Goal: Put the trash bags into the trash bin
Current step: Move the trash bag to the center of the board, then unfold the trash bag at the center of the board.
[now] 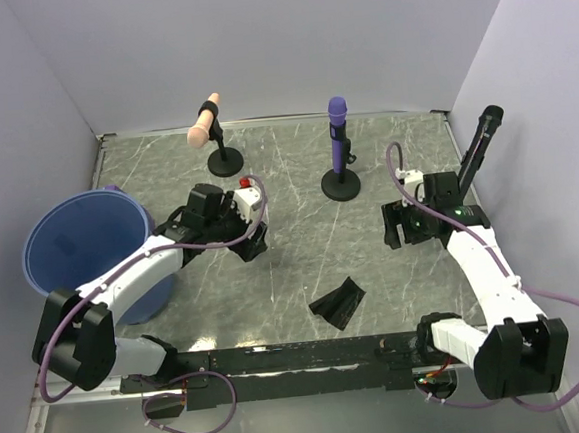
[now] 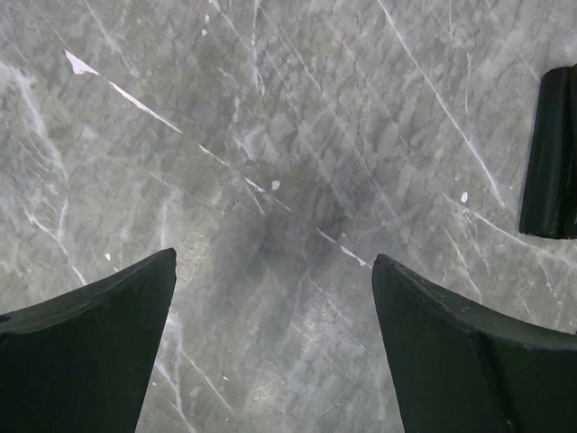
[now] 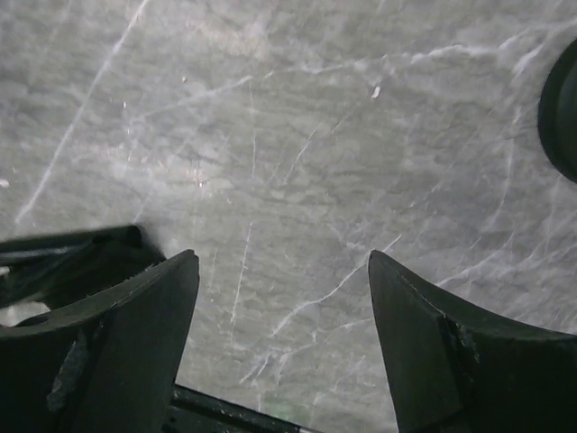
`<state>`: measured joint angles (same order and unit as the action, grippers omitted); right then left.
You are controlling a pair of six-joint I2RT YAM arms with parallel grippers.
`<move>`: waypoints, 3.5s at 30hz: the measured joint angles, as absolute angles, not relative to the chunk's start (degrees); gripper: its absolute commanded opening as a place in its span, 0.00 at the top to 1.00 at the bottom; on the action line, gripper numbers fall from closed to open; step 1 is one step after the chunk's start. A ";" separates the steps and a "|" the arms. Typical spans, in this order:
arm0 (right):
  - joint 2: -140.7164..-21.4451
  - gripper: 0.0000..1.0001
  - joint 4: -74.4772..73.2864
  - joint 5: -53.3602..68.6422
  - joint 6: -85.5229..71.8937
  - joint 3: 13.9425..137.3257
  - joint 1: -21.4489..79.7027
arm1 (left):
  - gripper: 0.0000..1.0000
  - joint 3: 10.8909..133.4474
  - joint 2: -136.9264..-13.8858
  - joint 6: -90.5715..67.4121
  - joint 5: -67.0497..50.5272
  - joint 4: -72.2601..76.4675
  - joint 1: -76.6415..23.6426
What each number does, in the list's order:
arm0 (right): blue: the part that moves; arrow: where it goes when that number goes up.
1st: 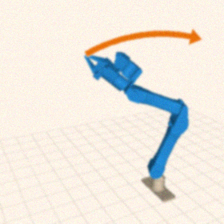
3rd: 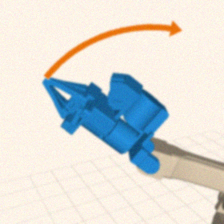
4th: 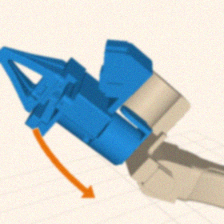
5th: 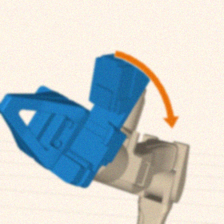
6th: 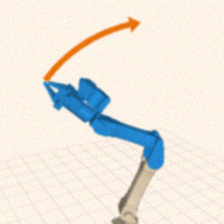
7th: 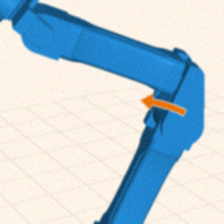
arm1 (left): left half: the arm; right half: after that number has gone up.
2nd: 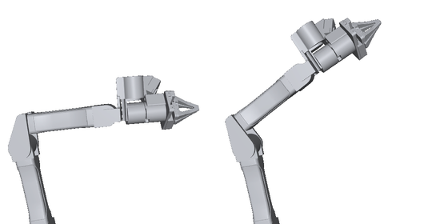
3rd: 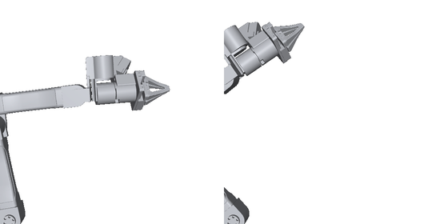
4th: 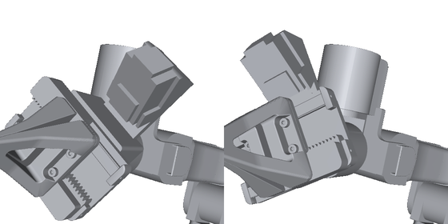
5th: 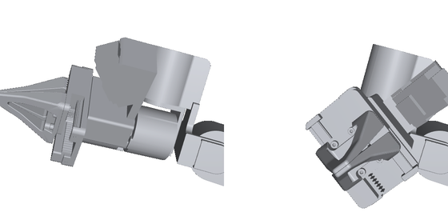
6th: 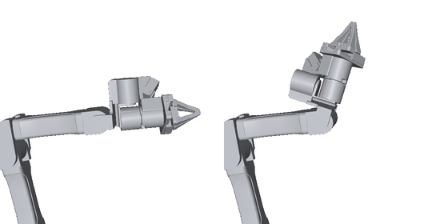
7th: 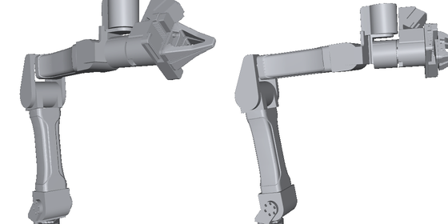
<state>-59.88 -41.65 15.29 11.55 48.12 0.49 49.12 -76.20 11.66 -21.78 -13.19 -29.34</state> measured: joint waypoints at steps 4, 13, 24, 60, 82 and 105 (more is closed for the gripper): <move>-60.86 0.15 -44.12 19.31 17.89 48.90 0.51 | 0.08 48.10 -76.18 11.94 -21.78 -13.17 -29.34; -61.23 0.23 -51.46 31.62 42.57 48.42 16.62 | 0.06 44.45 -75.66 11.29 -21.82 -13.39 -29.34; -73.32 0.28 -47.13 30.26 56.82 43.79 29.93 | 0.07 44.38 -72.47 11.11 -22.11 -17.89 -29.34; -91.48 0.41 -36.82 26.68 50.33 57.45 32.86 | 0.06 38.57 -67.13 0.43 -24.69 -13.87 -25.39; -105.43 0.64 -43.92 37.58 40.75 66.78 33.47 | 0.06 34.92 -68.10 -9.80 -24.71 -8.84 -18.57; -98.65 0.92 -44.10 28.42 62.87 75.77 38.09 | 0.11 39.97 -80.53 -4.80 -43.55 -3.44 -19.25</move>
